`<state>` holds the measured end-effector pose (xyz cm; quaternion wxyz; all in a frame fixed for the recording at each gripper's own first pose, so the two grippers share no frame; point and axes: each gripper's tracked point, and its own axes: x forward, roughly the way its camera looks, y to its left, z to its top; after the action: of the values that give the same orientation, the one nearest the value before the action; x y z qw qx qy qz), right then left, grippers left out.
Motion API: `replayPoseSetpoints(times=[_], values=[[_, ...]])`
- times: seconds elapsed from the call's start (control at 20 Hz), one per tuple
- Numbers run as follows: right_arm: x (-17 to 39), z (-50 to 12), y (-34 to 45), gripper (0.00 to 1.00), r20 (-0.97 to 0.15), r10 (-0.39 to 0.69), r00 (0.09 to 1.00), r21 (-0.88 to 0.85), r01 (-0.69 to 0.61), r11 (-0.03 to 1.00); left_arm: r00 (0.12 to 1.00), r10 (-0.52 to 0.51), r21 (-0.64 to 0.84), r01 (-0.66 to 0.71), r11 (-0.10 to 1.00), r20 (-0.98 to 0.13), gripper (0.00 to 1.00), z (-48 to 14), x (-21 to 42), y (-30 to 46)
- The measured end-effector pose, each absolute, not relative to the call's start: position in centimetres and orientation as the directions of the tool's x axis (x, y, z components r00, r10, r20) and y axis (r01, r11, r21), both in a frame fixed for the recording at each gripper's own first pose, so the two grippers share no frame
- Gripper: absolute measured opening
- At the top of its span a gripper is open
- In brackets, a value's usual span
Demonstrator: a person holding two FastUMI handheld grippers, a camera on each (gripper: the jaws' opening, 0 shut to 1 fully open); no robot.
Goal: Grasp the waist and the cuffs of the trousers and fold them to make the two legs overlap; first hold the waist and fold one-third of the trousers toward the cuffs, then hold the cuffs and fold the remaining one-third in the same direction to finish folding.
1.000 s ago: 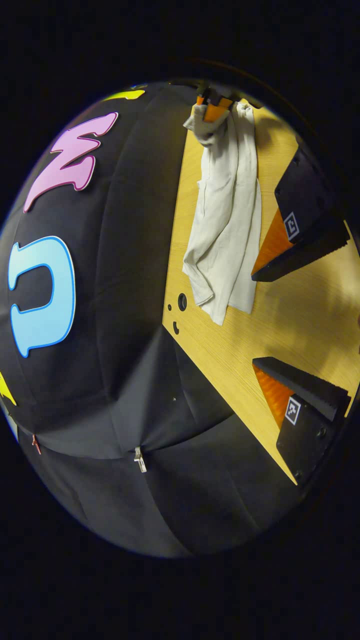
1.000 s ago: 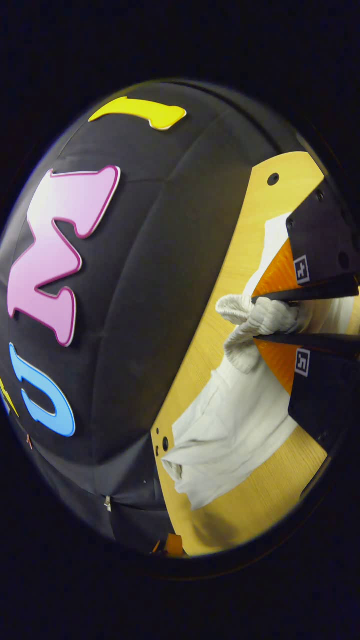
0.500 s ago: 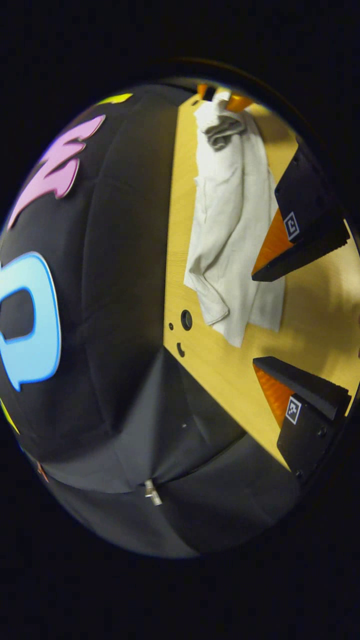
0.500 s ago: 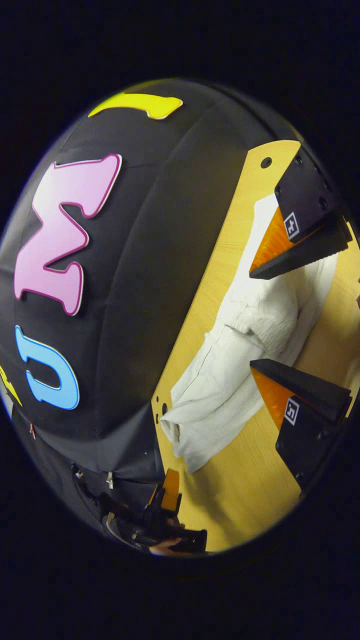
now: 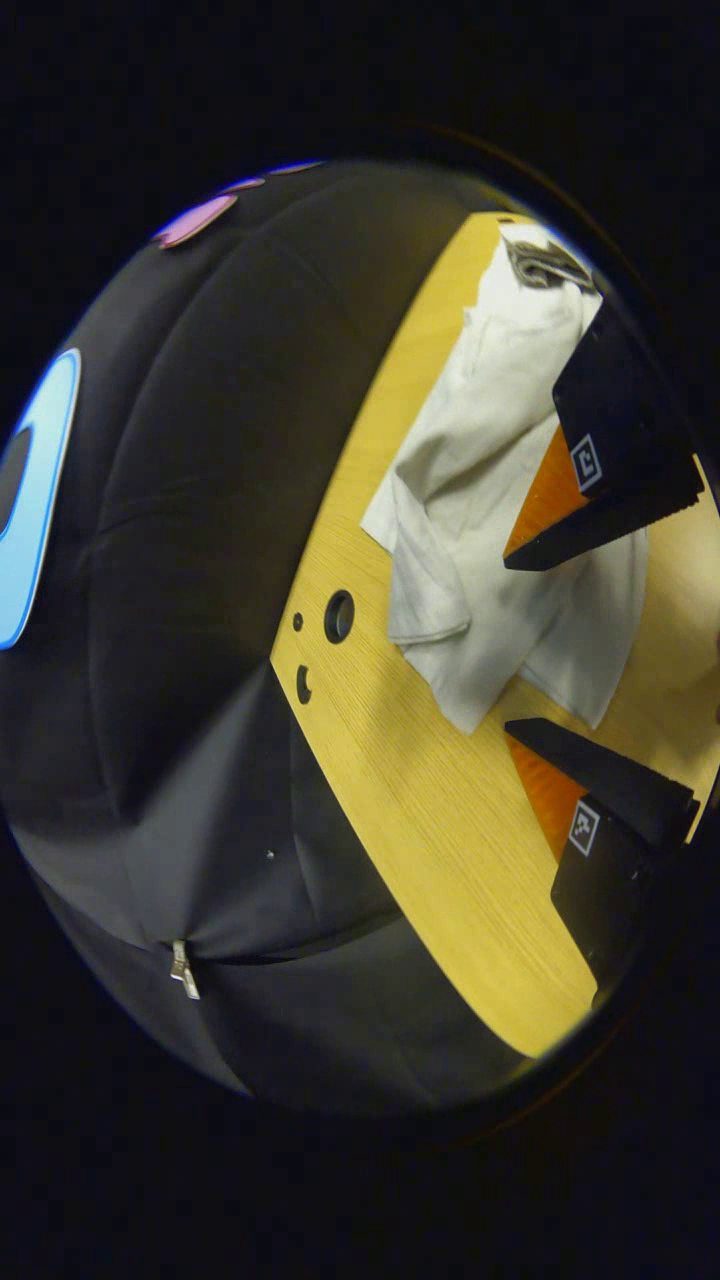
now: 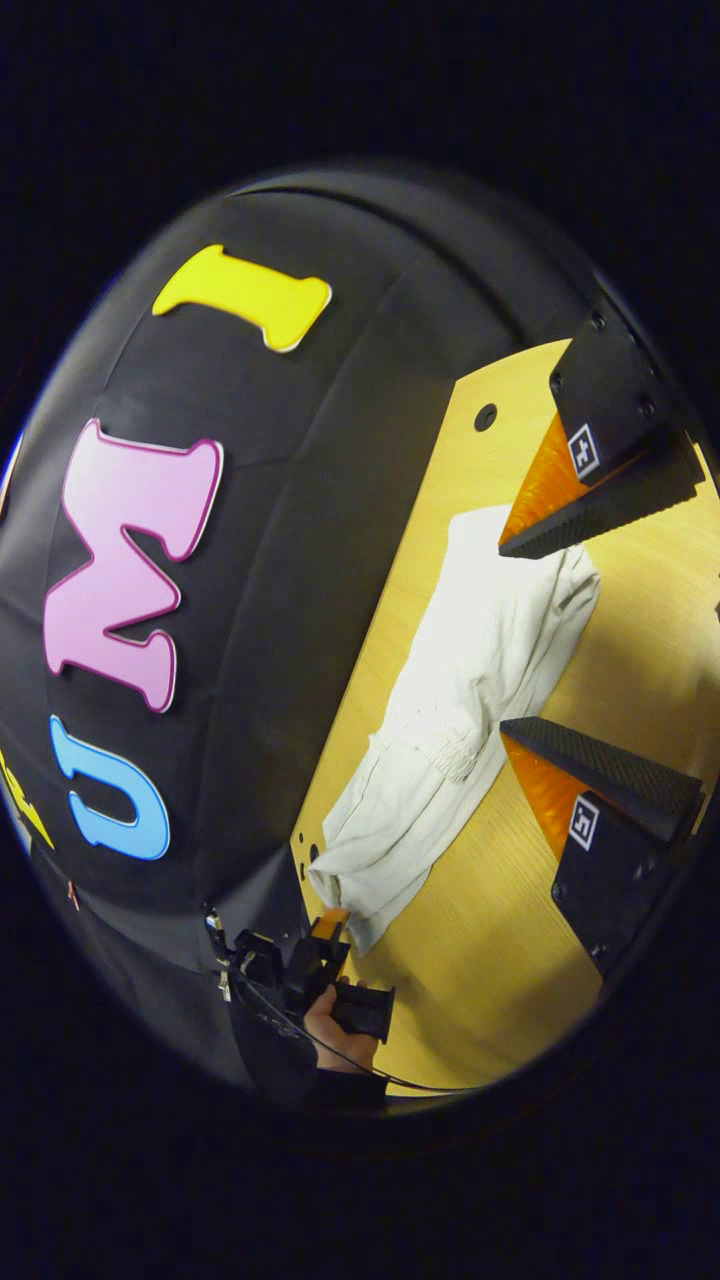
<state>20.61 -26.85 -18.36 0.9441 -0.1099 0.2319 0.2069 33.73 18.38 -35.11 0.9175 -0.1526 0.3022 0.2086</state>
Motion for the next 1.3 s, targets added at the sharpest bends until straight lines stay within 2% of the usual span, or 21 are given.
replayPoseSetpoints(times=[0.05, 0.15, 0.35, 0.4, 0.45, 0.5, 0.65, 0.7, 0.75, 0.9, 1.15, 1.25, 1.3], values=[[20.4, -18.2, -27.5, 0.98, -0.488, 0.33, 0.808, -0.101, -0.427, 0.899, 0.718, 0.305, -0.128, -0.48, 0.868, -0.625, 0.96, -35.7, 33.8, 18.4], [20.2, -18.2, -28.7, 0.98, -0.492, 0.31, 0.814, -0.087, -0.4, 0.912, 0.724, 0.322, -0.102, -0.475, 0.874, -0.611, 0.99, -35.5, 34.5, 18.2], [19.5, -18.7, -30.1, 0.98, -0.512, 0.285, 0.81, -0.073, -0.372, 0.925, 0.732, 0.317, -0.101, -0.464, 0.88, -0.603, 0.97, -35.6, 34.7, 17.7], [19.4, -18.8, -30.3, 0.98, -0.518, 0.284, 0.807, -0.071, -0.371, 0.926, 0.739, 0.303, -0.104, -0.448, 0.888, -0.601, 1.0, -35.6, 35.0, 17.3], [19.1, -18.8, -30.4, 0.98, -0.524, 0.283, 0.804, -0.067, -0.37, 0.927, 0.749, 0.282, -0.113, -0.428, 0.896, -0.6, 0.82, -35.7, 35.4, 16.9], [18.9, -18.9, -30.5, 0.98, -0.529, 0.283, 0.8, -0.064, -0.37, 0.927, 0.756, 0.268, -0.115, -0.412, 0.904, -0.597, 0.77, -35.7, 35.8, 16.4], [18.5, -19.0, -30.5, 0.98, -0.548, 0.295, 0.783, -0.037, -0.375, 0.926, 0.772, 0.269, -0.125, -0.408, 0.904, -0.575, 0.38, -35.7, 36.5, 15.6], [18.6, -18.9, -30.6, 0.98, -0.549, 0.296, 0.781, -0.035, -0.375, 0.926, 0.775, 0.265, -0.122, -0.401, 0.908, -0.574, 0.39, -35.5, 36.4, 15.2], [18.8, -18.7, -30.9, 0.98, -0.546, 0.294, 0.784, -0.033, -0.371, 0.928, 0.778, 0.258, -0.12, -0.391, 0.912, -0.573, 0.27, -35.4, 36.4, 14.9], [19.2, -18.0, -32.0, 0.98, -0.536, 0.278, 0.797, -0.03, -0.347, 0.938, 0.783, 0.215, -0.138, -0.356, 0.924, -0.584, 0.06, -35.5, 36.5, 14.1], [19.5, -16.8, -33.8, 0.98, -0.531, 0.257, 0.807, -0.02, -0.316, 0.949, 0.801, 0.105, -0.27, -0.318, 0.909, -0.589, 0.06, -34.6, 36.2, 11.5], [19.9, -16.0, -34.8, 0.98, -0.512, 0.244, 0.824, -0.019, -0.294, 0.956, 0.816, 0.098, -0.31, -0.324, 0.894, -0.569, 0.02, -33.7, 36.4, 11.1], [20.0, -15.8, -35.5, 0.98, -0.508, 0.234, 0.829, -0.024, -0.286, 0.958, 0.827, 0.097, -0.327, -0.324, 0.888, -0.554, 0.05, -33.0, 36.6, 11.1]])
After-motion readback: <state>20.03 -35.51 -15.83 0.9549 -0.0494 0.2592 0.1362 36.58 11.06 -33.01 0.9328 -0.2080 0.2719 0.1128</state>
